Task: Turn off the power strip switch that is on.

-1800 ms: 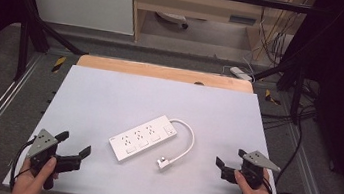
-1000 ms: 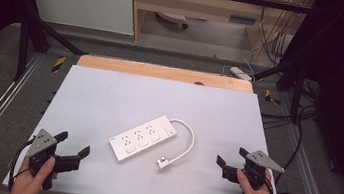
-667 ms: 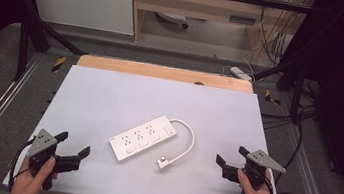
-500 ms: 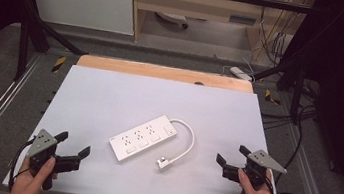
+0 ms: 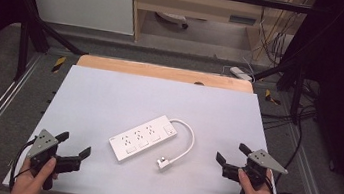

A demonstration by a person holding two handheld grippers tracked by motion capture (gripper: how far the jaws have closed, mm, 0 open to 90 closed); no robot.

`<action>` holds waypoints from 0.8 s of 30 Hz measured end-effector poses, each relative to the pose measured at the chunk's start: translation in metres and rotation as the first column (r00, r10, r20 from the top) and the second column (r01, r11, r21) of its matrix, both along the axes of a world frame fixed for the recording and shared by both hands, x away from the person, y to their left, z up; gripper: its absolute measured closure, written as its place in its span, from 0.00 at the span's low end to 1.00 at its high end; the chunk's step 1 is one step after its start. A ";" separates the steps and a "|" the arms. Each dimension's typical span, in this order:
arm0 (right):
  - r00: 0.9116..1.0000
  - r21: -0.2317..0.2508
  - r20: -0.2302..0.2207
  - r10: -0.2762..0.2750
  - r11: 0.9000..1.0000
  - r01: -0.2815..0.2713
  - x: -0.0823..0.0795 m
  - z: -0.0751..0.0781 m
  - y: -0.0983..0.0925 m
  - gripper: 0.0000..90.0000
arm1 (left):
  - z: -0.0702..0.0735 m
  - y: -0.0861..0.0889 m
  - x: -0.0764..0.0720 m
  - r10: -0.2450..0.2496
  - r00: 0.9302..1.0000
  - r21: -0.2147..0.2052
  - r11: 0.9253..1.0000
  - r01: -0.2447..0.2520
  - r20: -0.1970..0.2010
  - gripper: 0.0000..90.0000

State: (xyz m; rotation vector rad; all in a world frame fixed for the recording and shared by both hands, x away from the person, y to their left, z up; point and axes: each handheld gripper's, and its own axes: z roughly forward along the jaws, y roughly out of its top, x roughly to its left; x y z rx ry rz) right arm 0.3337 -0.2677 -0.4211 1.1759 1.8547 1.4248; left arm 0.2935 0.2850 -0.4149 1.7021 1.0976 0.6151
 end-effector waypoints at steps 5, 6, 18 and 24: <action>1.000 0.018 0.014 0.004 1.000 -0.004 -0.001 0.004 0.002 0.04 | 0.000 -0.001 0.000 -0.002 1.000 0.001 1.000 0.002 -0.001 0.06; 1.000 0.020 0.010 0.005 1.000 -0.005 -0.001 0.005 0.003 0.04 | 0.000 -0.001 0.000 -0.002 1.000 0.001 1.000 0.002 -0.001 0.06; 1.000 0.030 -0.012 0.004 1.000 -0.003 0.000 0.010 0.010 0.02 | 0.000 -0.001 0.000 -0.002 1.000 0.007 1.000 0.002 -0.004 0.06; 1.000 0.036 -0.023 0.006 0.999 -0.005 0.004 0.019 0.019 0.03 | -0.001 0.000 0.000 0.000 1.000 0.015 1.000 0.000 -0.007 0.06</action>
